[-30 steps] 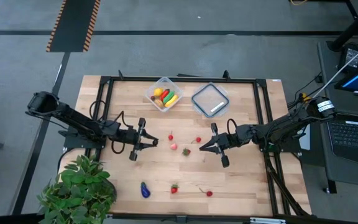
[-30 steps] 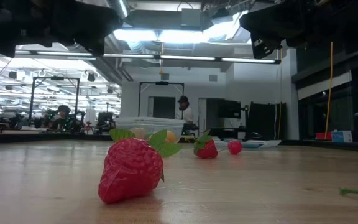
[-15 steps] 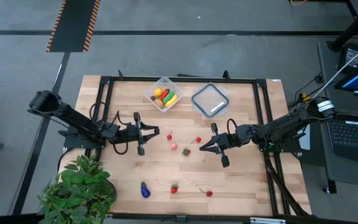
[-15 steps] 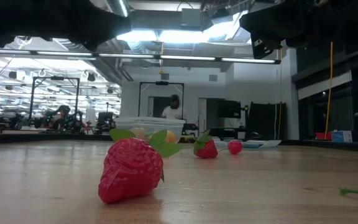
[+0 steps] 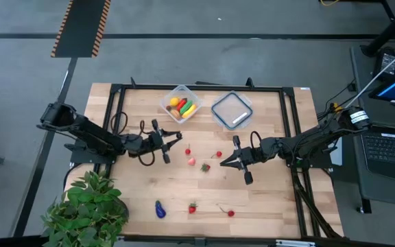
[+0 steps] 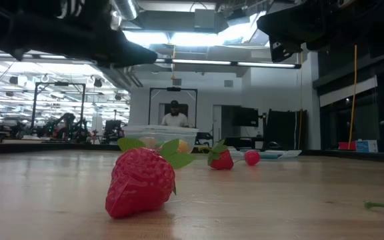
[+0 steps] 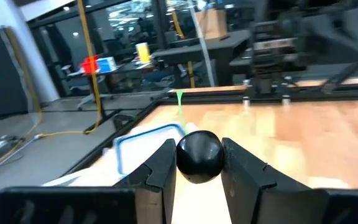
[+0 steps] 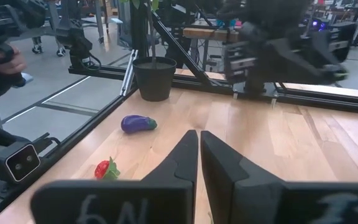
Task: Pick and placing Produce into tupperware
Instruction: Put the black cherry into the transparent container
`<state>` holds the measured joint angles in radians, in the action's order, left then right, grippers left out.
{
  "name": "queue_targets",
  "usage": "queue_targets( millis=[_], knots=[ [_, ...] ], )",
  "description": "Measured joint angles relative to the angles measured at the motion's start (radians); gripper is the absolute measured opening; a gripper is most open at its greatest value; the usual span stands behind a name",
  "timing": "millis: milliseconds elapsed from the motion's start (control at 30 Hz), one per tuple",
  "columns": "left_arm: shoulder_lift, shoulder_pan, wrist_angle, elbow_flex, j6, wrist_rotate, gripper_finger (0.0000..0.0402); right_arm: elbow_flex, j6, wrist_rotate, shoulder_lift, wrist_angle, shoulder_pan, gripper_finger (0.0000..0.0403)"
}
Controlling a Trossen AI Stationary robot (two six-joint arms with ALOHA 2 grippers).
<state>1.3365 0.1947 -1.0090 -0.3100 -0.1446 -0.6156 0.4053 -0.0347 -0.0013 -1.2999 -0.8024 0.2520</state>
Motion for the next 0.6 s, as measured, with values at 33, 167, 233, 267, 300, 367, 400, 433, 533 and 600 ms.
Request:
queue_targets(
  millis=[33,167,233,267,300,367,400,433,533,600],
  knots=[
    [0.0,-0.017,0.0,-0.003,-0.006,-0.001,0.0092,0.0,0.0,0.0,0.0,0.0,0.0,0.0023],
    [-0.001,-0.101,0.026,-0.025,-0.023,-0.002,0.0092,0.0,0.0,0.0,0.0,0.0,0.0,0.0023],
    [-0.001,-0.15,0.093,-0.047,-0.02,-0.002,0.0092,0.0,-0.001,0.0,0.0,0.001,0.0,0.0023],
    [-0.001,-0.175,0.146,-0.064,-0.015,0.002,0.0092,0.0,0.0,0.0,0.0,0.001,0.0,0.0023],
    [-0.001,-0.199,0.215,-0.085,-0.004,0.016,0.0092,0.0,-0.001,0.0,0.0,0.001,0.0,0.0023],
    [-0.001,-0.249,0.37,-0.133,0.032,0.057,0.0092,0.0,-0.001,0.0,0.0,0.001,0.0,0.0023],
    [-0.001,-0.272,0.449,-0.163,0.041,0.075,0.0092,0.0,-0.001,0.0,0.0,0.001,0.0,0.0023],
    [-0.001,-0.292,0.524,-0.192,0.045,0.087,0.0092,0.0,-0.001,0.0,0.0,0.001,0.0,0.0023],
    [-0.001,-0.344,0.706,-0.279,0.032,0.096,0.0092,0.0,-0.001,0.0,0.0,0.001,0.0,0.0023],
    [-0.001,-0.382,0.819,-0.341,0.022,0.134,0.0092,0.0,-0.001,0.0,0.0,0.001,0.0,0.0023]
  ],
)
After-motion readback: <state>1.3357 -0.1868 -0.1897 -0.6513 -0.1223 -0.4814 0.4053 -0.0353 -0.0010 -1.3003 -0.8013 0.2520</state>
